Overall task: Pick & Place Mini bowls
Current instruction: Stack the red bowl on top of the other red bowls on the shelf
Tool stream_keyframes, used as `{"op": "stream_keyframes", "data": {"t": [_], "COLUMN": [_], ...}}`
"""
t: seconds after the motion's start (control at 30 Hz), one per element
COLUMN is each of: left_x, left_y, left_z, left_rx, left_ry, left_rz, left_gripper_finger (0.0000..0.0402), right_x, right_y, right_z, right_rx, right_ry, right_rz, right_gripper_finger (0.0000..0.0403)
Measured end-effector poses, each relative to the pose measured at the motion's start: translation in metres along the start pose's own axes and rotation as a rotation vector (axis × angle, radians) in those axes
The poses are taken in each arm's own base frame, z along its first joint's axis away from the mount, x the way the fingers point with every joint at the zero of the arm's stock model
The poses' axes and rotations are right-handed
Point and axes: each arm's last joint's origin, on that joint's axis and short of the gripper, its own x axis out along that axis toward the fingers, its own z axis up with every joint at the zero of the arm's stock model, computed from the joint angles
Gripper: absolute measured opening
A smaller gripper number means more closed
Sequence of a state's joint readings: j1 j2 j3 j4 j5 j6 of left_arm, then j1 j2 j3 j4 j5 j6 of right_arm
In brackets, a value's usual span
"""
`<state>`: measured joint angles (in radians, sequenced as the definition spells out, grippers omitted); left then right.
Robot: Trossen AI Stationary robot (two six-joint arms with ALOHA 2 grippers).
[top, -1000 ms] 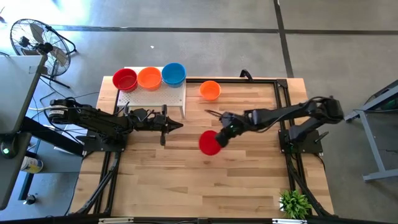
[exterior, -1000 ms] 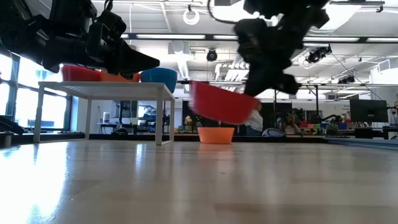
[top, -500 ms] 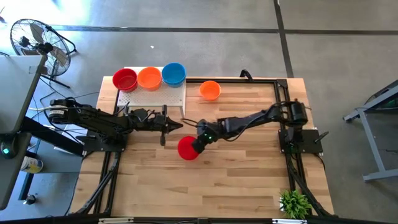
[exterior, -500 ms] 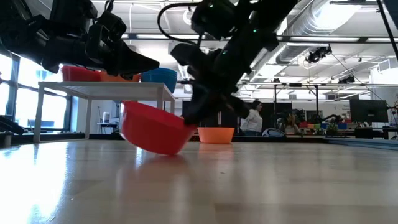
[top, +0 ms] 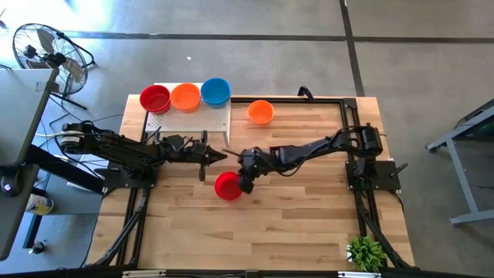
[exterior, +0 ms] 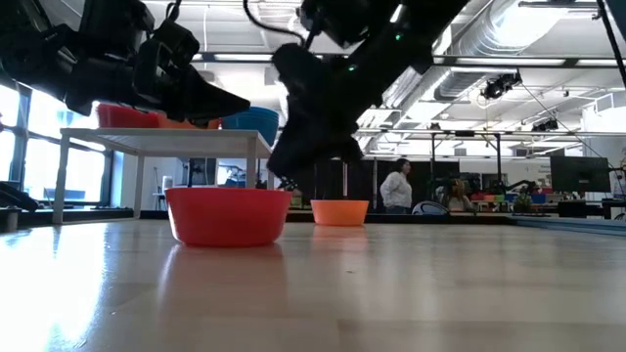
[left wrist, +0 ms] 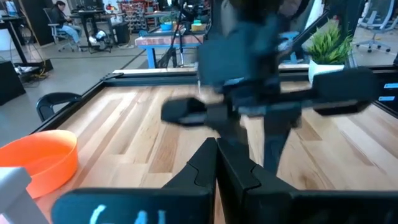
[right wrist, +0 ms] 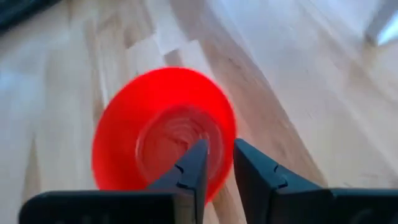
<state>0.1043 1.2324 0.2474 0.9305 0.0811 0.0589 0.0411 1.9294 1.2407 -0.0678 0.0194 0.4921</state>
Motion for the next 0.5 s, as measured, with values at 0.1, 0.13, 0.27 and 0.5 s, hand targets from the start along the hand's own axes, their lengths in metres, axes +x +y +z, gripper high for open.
{"op": "stream_keyframes", "data": {"t": [0.1,0.13,0.27,0.5], "left_x": [0.000,0.000,0.000,0.001], "left_y": [0.000,0.000,0.000,0.000], "left_z": [-0.001,-0.001,-0.001,0.000], "left_rx": [0.000,-0.001,-0.004,-0.016], "left_ry": [0.005,0.007,0.007,0.016], "left_rz": [-0.008,-0.010,-0.015,-0.018], "left_gripper_finger": [0.0000,0.0000,0.0000,0.0000], "right_x": [-0.010,-0.012,-0.027,-0.056], "right_y": [0.002,0.002,-0.003,-0.024], "right_z": [-0.004,-0.006,-0.015,-0.052], "right_rx": [-0.152,-0.188,-0.294,-0.314], "right_ry": [-0.005,-0.017,-0.094,-0.287], "right_rz": [-0.030,-0.029,0.020,0.075], "right_gripper_finger": [0.0063,0.0056,0.0010,0.0013]}}
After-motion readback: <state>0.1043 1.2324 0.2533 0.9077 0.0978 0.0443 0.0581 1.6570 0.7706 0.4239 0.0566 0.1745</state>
